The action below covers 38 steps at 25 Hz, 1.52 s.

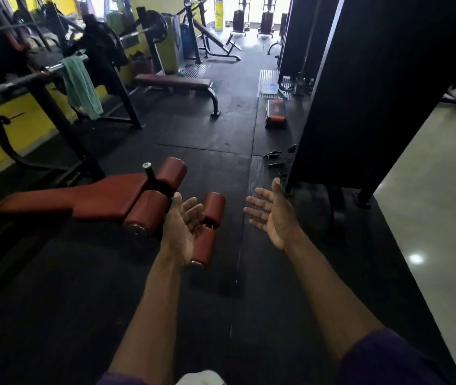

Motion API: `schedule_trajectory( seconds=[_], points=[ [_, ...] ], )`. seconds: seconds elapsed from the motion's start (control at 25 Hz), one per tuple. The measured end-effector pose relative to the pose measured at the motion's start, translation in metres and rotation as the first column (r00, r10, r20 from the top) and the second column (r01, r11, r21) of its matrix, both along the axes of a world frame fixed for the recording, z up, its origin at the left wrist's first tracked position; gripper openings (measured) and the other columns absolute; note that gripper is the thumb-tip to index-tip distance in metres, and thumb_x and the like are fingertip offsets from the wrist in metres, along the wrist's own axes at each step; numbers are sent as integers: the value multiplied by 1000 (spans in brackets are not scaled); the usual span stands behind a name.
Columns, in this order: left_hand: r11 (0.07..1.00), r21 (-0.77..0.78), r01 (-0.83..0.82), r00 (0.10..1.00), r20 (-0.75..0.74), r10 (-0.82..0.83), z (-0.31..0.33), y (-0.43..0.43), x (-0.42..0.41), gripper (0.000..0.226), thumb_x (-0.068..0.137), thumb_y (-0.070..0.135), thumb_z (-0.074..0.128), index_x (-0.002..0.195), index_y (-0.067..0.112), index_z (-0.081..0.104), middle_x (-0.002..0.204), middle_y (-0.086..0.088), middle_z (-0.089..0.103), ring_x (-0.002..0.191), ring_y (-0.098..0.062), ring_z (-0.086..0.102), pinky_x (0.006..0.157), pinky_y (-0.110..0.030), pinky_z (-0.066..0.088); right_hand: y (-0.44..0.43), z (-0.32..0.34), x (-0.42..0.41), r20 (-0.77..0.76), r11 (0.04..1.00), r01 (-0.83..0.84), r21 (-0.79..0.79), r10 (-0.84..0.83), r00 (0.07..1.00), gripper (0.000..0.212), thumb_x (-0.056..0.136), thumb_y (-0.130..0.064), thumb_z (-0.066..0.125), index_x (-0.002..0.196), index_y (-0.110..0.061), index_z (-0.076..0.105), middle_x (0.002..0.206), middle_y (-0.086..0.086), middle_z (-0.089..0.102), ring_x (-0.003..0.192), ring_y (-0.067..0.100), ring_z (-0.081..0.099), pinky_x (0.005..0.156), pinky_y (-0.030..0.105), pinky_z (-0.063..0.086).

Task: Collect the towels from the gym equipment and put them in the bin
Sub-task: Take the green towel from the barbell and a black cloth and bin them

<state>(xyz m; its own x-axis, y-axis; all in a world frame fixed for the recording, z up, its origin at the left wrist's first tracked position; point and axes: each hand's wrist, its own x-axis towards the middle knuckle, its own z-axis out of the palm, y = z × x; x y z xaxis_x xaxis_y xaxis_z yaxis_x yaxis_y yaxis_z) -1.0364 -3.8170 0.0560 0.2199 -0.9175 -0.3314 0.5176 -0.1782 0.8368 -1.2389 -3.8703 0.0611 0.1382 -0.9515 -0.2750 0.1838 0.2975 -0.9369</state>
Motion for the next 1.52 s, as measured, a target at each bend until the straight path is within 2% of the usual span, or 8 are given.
schedule_trajectory(
  seconds=[0.28,0.52,0.64,0.76,0.92,1.0,1.16,1.52],
  points=[
    [995,-15,-94,995,-14,94,-21,-196,14,59,95,61,37,125,15,61,126,-8,65,114,-24,60,102,-43,43,-205,-15,19,50,998,-55,36,53,997,73,94,-72,30,135,-17,54,125,10,67,110,28,67,96,46,50],
    [997,-17,-73,996,54,74,-17,-392,40,61,95,62,36,126,15,60,128,-7,63,109,-21,60,90,-37,46,-398,-8,64,74,996,-79,34,77,994,72,95,-70,30,136,-15,55,127,11,67,111,31,67,98,47,49],
    [996,-21,-88,993,72,89,-11,-467,56,62,95,62,36,127,14,60,128,-8,63,112,-22,59,90,-37,46,-475,-8,77,91,993,-110,39,106,990,72,95,-71,30,136,-16,54,127,11,67,111,30,67,100,48,48],
    [994,1,-105,991,89,104,-16,-543,67,62,95,62,36,127,14,60,127,-7,63,118,-24,58,95,-39,45,-561,-15,86,91,991,-132,35,128,988,72,94,-72,30,133,-17,56,125,10,68,110,30,68,97,46,50],
    [984,-11,-178,982,62,178,-23,-652,68,62,95,62,37,126,13,61,124,-5,65,110,-23,60,89,-37,45,-678,-27,98,83,979,-200,42,196,977,73,93,-74,31,132,-18,57,124,10,69,108,28,69,87,42,52],
    [974,-11,-228,972,51,229,-24,-712,68,61,96,61,37,125,13,61,123,-5,65,105,-22,60,86,-37,44,-740,-30,104,56,962,-269,47,266,962,73,91,-75,32,129,-19,58,123,9,70,105,27,70,84,41,52],
    [951,19,-308,949,71,306,-22,-806,77,61,95,63,36,123,16,62,125,-5,65,114,-22,60,93,-39,45,-852,-28,120,21,910,-411,63,410,912,67,89,-76,34,121,-24,60,121,7,70,104,25,71,82,40,53],
    [819,81,-568,822,4,569,-41,-953,171,57,94,63,41,116,16,65,121,-7,67,103,-21,62,83,-35,46,-1042,-32,228,31,784,-615,86,615,788,73,93,-74,33,134,-18,55,127,9,67,109,27,69,89,42,53]
  ],
)
